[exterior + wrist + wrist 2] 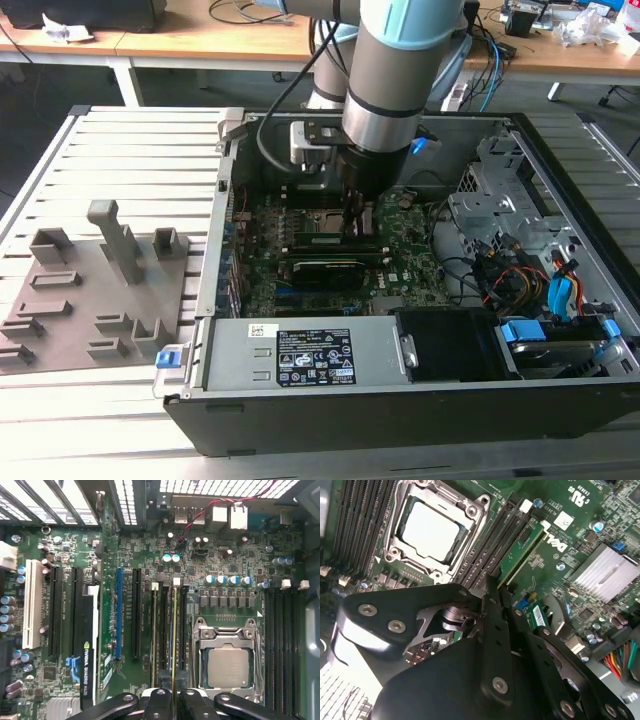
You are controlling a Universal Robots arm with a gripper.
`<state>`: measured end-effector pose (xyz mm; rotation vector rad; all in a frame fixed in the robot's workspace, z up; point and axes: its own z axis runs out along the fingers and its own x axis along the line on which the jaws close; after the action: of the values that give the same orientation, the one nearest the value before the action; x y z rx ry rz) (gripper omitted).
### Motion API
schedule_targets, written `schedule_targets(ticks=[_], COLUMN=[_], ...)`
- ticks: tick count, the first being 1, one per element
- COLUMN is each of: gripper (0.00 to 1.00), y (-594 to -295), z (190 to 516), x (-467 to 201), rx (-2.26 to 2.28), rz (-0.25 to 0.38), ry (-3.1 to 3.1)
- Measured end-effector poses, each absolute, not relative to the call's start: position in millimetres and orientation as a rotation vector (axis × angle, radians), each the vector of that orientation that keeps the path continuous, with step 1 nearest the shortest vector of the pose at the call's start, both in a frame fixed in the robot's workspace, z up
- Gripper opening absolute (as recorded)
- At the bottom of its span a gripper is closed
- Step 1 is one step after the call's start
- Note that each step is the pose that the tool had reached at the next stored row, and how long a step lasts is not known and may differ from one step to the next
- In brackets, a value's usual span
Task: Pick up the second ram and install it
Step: 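Insert the second ram into the second slot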
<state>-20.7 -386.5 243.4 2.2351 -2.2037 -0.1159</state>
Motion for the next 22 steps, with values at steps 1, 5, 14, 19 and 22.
schedule_targets(ticks=[1, 5, 14, 19, 22], gripper=[0.14, 0.14, 0.14, 0.14, 0.14], y=[-386, -384, -381, -381, -381], z=[241, 234, 226, 225, 225], x=[-21, -22, -24, -22, -22], rx=[2.236, 2.243, 2.246, 2.246, 2.246], rz=[-0.116, -0.116, -0.116, -0.116, -0.116], ry=[-2.203, -2.196, -2.192, -2.192, -2.192])
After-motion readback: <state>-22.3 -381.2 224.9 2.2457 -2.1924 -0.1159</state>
